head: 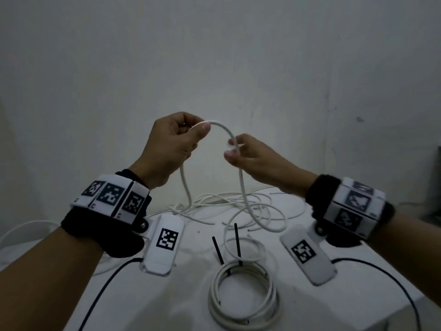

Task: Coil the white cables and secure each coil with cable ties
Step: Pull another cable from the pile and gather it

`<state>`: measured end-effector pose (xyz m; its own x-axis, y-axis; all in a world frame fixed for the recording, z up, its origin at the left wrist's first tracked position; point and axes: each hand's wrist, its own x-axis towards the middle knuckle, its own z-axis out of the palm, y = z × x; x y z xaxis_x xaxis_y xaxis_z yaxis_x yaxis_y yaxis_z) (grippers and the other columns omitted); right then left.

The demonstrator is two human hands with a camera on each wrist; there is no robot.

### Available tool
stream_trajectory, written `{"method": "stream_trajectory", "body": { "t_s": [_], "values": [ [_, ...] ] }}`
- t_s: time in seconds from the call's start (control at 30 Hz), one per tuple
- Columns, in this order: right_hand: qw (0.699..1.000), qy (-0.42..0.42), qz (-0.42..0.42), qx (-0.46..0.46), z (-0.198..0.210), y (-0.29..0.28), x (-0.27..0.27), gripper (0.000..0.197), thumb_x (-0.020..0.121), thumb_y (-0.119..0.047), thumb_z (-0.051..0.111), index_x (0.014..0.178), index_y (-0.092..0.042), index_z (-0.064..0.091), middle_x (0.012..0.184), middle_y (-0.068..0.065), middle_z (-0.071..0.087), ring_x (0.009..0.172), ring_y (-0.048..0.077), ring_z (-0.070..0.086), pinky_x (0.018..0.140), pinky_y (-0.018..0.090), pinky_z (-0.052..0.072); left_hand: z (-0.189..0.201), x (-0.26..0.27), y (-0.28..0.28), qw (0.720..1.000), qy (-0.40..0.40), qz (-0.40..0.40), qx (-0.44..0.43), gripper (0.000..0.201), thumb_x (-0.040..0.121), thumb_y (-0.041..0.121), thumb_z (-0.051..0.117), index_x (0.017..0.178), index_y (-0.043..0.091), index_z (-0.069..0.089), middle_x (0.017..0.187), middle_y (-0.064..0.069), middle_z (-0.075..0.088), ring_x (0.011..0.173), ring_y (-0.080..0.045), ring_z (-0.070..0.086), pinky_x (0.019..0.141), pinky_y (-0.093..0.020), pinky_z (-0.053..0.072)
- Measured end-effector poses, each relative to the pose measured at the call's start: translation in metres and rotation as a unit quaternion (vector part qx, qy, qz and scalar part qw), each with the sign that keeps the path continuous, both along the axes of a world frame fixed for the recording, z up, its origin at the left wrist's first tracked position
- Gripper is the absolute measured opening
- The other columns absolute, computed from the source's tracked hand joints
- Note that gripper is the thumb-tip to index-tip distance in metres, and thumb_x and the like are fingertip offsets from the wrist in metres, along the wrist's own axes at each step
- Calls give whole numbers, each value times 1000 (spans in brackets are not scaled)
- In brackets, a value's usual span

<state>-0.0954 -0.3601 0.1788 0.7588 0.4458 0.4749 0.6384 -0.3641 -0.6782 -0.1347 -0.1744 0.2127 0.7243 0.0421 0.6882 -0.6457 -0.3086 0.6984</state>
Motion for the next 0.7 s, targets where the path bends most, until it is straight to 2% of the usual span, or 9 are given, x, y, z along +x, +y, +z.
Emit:
{"method": "stream_trajectory", "body": {
  "t_s": [0.03,0.1,0.23,0.3,0.37,0.47,0.57,0.63,0.7],
  "values": [
    [999,17,22,35,5,6,2,29,96,-38,48,102,-11,54,90,9,67,79,23,67,74,38,55,1,-3,1,1000,-3,-13,-3,8,89,12,66,83,11,62,48,7,48,45,-9,38,43,-19,32],
    [989,52,42,129,15,13,7,32,99,-34,45,75,-14,48,61,5,51,45,16,51,46,28,45,-5,-3,7,1000,4,-13,-2,7,89,8,65,84,10,60,50,3,53,44,-11,44,42,-20,37],
    [965,-22,7,260,59,13,13,36,97,-26,51,64,-19,38,54,1,34,36,9,30,38,16,26,-46,6,22,992,113,35,41,12,92,2,57,81,8,57,63,-4,66,56,-11,60,59,-22,48],
    [945,-74,-10,320,84,6,8,37,97,-22,51,63,-20,36,52,0,32,35,10,29,37,15,24,-71,11,33,978,186,51,79,14,96,11,53,83,11,56,79,-7,69,74,-13,64,71,-22,47],
    [935,-125,-35,330,98,-2,7,35,96,-23,51,63,-20,38,52,-1,35,35,9,29,36,16,24,-84,13,42,973,202,75,82,24,101,27,46,83,14,55,81,-6,68,82,-20,62,81,-34,45],
    [959,-158,-70,227,84,-9,14,34,96,-32,49,65,-21,42,45,-9,42,35,9,32,34,17,25,-65,16,51,986,115,75,-92,32,104,31,38,76,16,44,59,-2,50,54,-15,50,67,-35,48],
    [997,-36,-52,33,50,-13,23,35,98,-37,46,70,-15,47,49,-1,39,36,11,31,34,16,25,-38,14,55,980,68,28,-185,33,105,33,33,75,19,38,48,9,39,45,-8,38,54,-27,44],
    [989,35,-75,-119,30,-17,28,38,99,-39,43,74,-12,51,52,1,37,39,12,31,36,18,25,-30,10,58,977,72,-5,-199,35,105,34,33,73,19,38,48,9,37,46,-10,36,52,-26,40],
    [971,58,-113,-203,17,-20,32,42,99,-43,40,75,-10,53,56,2,37,43,13,30,38,19,24,-25,5,63,962,80,-73,-250,39,104,35,33,71,17,42,49,7,37,47,-10,35,48,-23,35]
  ]
}}
